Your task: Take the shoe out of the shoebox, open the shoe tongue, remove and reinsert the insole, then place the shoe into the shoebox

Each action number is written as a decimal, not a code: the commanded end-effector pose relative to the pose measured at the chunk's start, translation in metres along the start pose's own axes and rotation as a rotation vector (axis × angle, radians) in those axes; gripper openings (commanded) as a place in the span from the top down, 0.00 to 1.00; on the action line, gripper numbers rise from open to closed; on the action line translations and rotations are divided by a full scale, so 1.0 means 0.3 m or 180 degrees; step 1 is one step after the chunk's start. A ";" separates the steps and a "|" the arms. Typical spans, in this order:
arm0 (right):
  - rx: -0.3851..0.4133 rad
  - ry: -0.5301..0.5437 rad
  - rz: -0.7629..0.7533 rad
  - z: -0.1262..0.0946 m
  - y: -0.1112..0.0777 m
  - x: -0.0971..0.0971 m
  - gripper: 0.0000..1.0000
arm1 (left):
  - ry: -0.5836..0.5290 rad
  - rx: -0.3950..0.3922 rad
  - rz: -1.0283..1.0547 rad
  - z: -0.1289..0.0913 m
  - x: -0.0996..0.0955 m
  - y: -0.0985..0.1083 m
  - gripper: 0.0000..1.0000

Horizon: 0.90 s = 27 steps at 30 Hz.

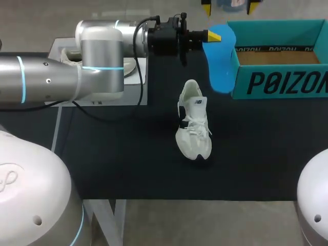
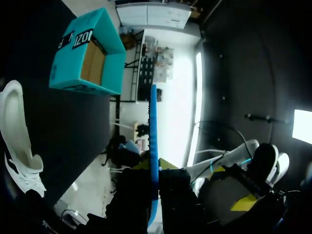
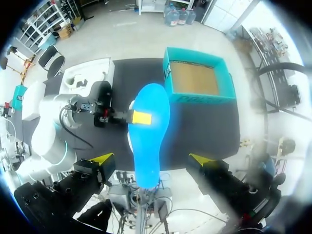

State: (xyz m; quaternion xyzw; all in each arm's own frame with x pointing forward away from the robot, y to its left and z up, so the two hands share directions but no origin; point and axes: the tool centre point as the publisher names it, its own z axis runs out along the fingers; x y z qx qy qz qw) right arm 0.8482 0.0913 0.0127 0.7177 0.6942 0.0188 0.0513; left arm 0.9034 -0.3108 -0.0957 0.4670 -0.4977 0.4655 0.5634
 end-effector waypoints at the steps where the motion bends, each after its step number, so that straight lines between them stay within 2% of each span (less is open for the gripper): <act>1: 0.0008 0.0002 -0.0001 0.004 0.001 0.001 0.00 | -0.0010 -0.0023 -0.0002 -0.001 -0.002 -0.008 1.00; 27: 0.0037 0.0034 -0.0024 0.012 0.024 0.017 0.00 | -0.0032 -0.0071 -0.0022 -0.008 -0.003 -0.020 1.00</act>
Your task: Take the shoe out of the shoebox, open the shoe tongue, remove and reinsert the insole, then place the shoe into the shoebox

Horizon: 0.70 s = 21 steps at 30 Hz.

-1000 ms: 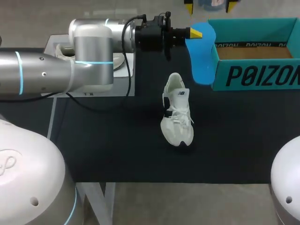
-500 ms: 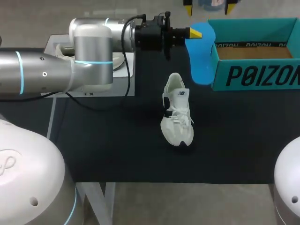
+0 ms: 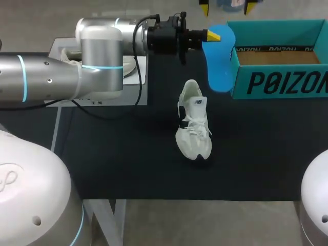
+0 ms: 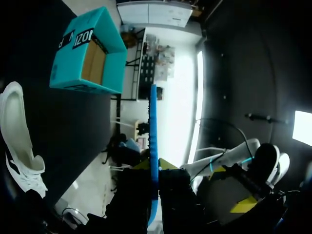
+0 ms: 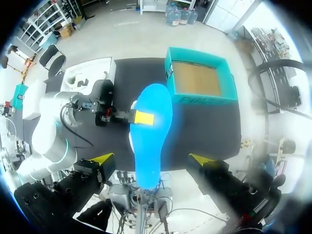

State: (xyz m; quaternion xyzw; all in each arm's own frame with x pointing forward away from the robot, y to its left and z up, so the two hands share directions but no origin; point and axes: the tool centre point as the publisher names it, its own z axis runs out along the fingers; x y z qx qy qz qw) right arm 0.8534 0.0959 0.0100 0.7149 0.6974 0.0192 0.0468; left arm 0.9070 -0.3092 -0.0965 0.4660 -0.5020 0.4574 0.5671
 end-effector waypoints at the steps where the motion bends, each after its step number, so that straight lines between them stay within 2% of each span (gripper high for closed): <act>1: 0.0020 0.0016 0.0005 0.002 0.008 0.000 0.00 | -0.0008 -0.0018 0.0002 -0.002 -0.001 -0.010 1.00; 9: 0.0029 0.0051 0.0019 0.009 0.013 -0.008 0.00 | -0.0044 -0.0015 -0.0047 -0.009 -0.014 -0.019 1.00; 12: 0.0040 0.0159 0.0094 0.011 0.012 -0.019 0.00 | -0.0050 -0.0019 -0.0075 -0.011 -0.019 -0.025 1.00; 14: 0.0051 0.0338 0.0156 0.019 0.012 -0.031 0.00 | -0.0012 -0.0018 0.0002 -0.011 -0.019 -0.029 1.00; 17: 0.0011 0.0792 0.0255 0.042 0.011 -0.065 0.00 | 0.0056 -0.0023 0.0467 -0.010 -0.010 -0.034 1.00; 21: -0.0239 0.1464 0.0145 0.071 0.017 -0.110 0.00 | 0.0204 0.0211 0.1224 -0.027 0.008 -0.043 1.00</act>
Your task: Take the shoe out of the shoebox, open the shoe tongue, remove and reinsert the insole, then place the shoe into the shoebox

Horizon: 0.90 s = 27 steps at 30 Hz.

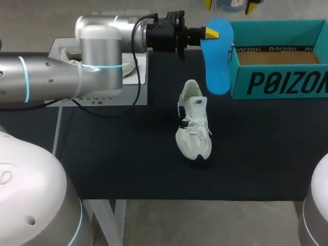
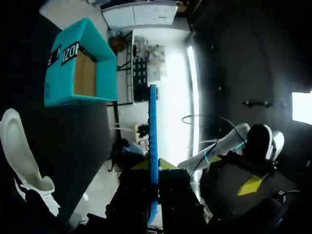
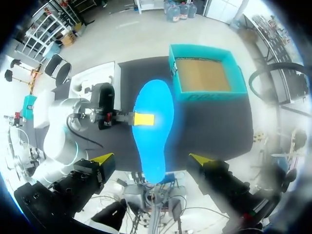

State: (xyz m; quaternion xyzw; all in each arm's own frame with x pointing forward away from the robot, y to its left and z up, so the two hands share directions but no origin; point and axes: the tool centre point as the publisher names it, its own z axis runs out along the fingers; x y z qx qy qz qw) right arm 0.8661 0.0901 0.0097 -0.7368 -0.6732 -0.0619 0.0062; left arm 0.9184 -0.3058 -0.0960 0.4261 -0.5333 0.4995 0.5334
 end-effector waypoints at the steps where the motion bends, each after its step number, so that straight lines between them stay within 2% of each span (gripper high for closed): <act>1: -0.0299 0.1206 -0.0152 0.058 -0.014 -0.115 0.00 | 0.0197 0.0266 0.0823 -0.017 0.009 -0.012 1.00; 3: -0.0318 0.1247 -0.0445 0.063 0.000 -0.130 0.00 | 0.0179 0.0307 0.0846 -0.024 0.014 -0.015 1.00; 16: -0.0318 0.1247 -0.0445 0.063 0.000 -0.130 0.00 | 0.0179 0.0307 0.0846 -0.024 0.014 -0.015 1.00; 17: -0.0318 0.1247 -0.0445 0.063 0.000 -0.130 0.00 | 0.0224 0.0433 0.1096 -0.027 0.017 -0.028 1.00; 20: -0.0257 0.2043 -0.0106 0.054 0.023 -0.164 0.00 | 0.0046 0.0445 0.2097 -0.045 0.035 -0.051 1.00; 22: -0.0215 0.2336 0.0023 0.054 0.028 -0.182 0.00 | -0.0065 0.0414 0.2764 -0.062 0.053 -0.072 1.00; 25: -0.0193 0.2595 0.0160 0.062 0.030 -0.203 0.00 | -0.0282 0.0100 0.3955 -0.083 0.081 -0.104 1.00; 27: -0.0173 0.2804 0.0268 0.067 0.033 -0.217 0.00 | -0.0520 -0.0014 0.4635 -0.099 0.101 -0.128 1.00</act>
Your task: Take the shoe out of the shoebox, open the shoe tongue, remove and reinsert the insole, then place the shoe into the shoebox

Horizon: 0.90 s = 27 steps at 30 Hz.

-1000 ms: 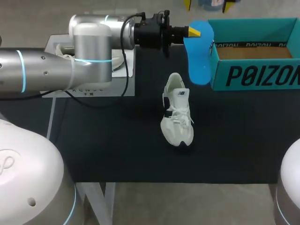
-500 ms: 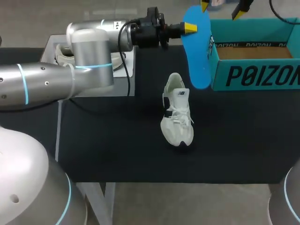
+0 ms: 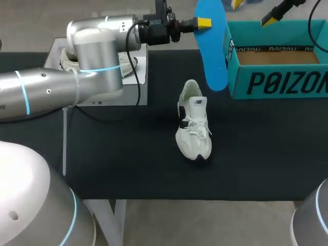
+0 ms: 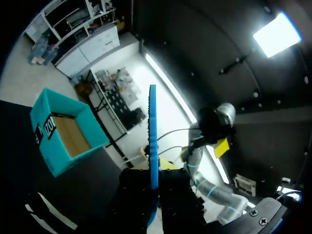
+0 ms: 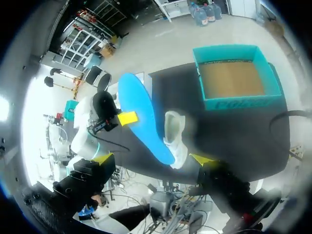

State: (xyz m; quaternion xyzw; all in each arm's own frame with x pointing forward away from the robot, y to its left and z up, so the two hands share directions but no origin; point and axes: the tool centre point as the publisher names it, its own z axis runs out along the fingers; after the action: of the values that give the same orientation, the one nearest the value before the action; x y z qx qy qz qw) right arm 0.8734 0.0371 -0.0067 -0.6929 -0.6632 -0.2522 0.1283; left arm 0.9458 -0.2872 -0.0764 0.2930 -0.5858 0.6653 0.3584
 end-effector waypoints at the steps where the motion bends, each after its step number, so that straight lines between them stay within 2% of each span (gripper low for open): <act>1: -0.0032 0.1384 0.0441 0.008 -0.006 -0.052 0.00 | -0.0256 -0.0543 0.3200 -0.023 0.023 -0.071 1.00; 9: -0.0036 0.1579 0.0606 0.013 -0.011 -0.071 0.00 | -0.0256 -0.0543 0.3200 -0.023 0.023 -0.071 1.00; 19: 0.0073 0.1607 0.0618 0.010 -0.008 -0.061 0.00 | -0.0256 -0.0543 0.3200 -0.023 0.023 -0.071 1.00; 20: 0.0076 0.1605 0.0620 0.009 -0.010 -0.061 0.00 | -0.0252 -0.0472 0.3280 -0.023 0.021 -0.080 1.00; 21: 0.0084 0.1599 0.0623 0.008 -0.012 -0.060 0.00 | -0.0248 -0.0301 0.3616 -0.022 0.026 -0.101 1.00; 23: 0.0093 0.1587 0.0623 0.007 -0.015 -0.061 0.00 | -0.0221 -0.0538 0.4731 -0.020 0.031 -0.119 1.00; 24: 0.0097 0.1580 0.0623 0.007 -0.016 -0.062 0.00 | -0.0193 -0.0455 0.5137 -0.018 0.036 -0.130 1.00; 26: 0.0106 0.1571 0.0630 0.007 -0.020 -0.064 0.00 | -0.0150 -0.0324 0.5603 -0.011 0.059 -0.143 1.00; 27: 0.0110 0.1567 0.0632 0.007 -0.022 -0.065 0.00 | -0.0150 -0.0324 0.5603 -0.011 0.059 -0.143 1.00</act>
State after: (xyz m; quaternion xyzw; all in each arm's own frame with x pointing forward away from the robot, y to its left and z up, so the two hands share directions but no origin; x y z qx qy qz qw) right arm 0.8680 0.0218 -0.0194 -0.6688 -0.5449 -0.3892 0.3229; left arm 0.9702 -0.2773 -0.0427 0.0012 -0.7043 0.7093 0.0281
